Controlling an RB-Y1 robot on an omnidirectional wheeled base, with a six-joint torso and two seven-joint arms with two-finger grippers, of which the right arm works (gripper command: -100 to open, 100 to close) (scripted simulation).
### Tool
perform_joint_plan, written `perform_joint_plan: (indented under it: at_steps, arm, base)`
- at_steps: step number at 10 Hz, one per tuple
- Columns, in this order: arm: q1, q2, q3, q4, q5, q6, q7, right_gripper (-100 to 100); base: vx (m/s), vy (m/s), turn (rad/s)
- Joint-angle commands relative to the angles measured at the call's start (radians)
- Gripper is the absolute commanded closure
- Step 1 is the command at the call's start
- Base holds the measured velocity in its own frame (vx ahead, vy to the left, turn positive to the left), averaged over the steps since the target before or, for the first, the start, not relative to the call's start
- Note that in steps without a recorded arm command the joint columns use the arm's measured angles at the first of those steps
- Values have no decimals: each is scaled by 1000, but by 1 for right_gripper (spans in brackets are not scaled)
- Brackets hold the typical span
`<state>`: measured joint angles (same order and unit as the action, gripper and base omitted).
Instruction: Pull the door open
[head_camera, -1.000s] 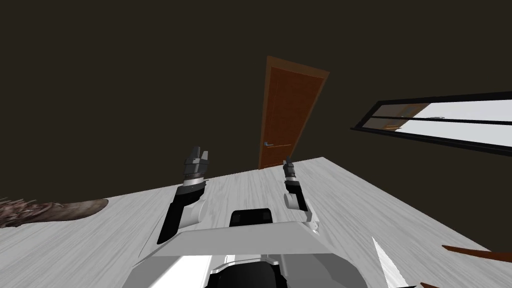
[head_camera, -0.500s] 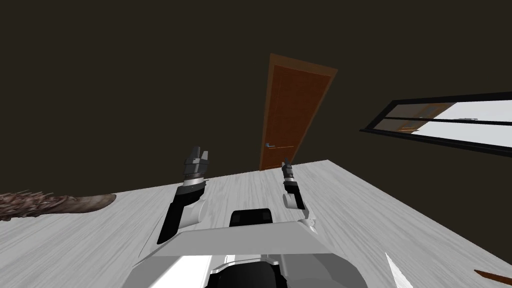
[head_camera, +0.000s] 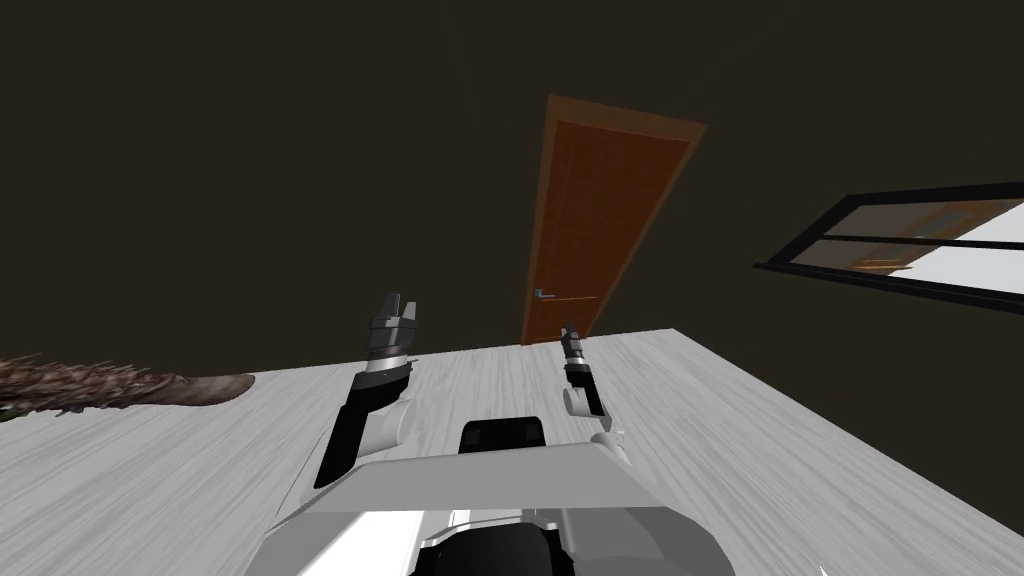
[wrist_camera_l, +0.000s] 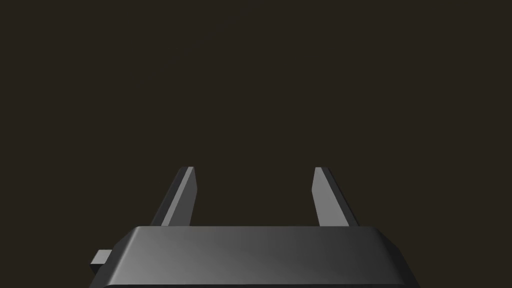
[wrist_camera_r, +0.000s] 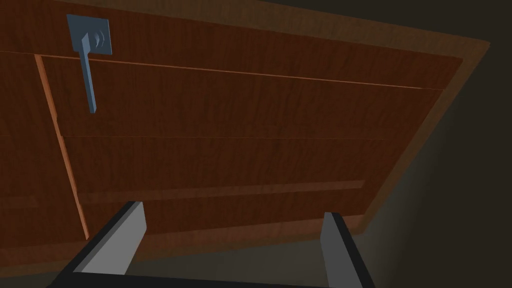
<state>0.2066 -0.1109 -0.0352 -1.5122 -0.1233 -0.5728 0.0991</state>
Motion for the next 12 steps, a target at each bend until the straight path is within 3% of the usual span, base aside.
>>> perform_joint_plan:
  at_steps: [1,6,7,10,12]
  arm:
    - [-24,-5,2,50,-15,-12,0,-100]
    - [-83,-21,9,205,-61,-56,-5,-100]
    - [-83,-21,9,212,-61,-56,-5,-100]
    - [-118,-30,14,301,-87,-82,-8,-100]
    - [-129,-33,15,336,-96,-91,-9,-100]
  base:
    - [78,-65,122]
    - [77,-70,112]
    - [50,-56,51]
    - [62,-54,103]
    - [44,-55,44]
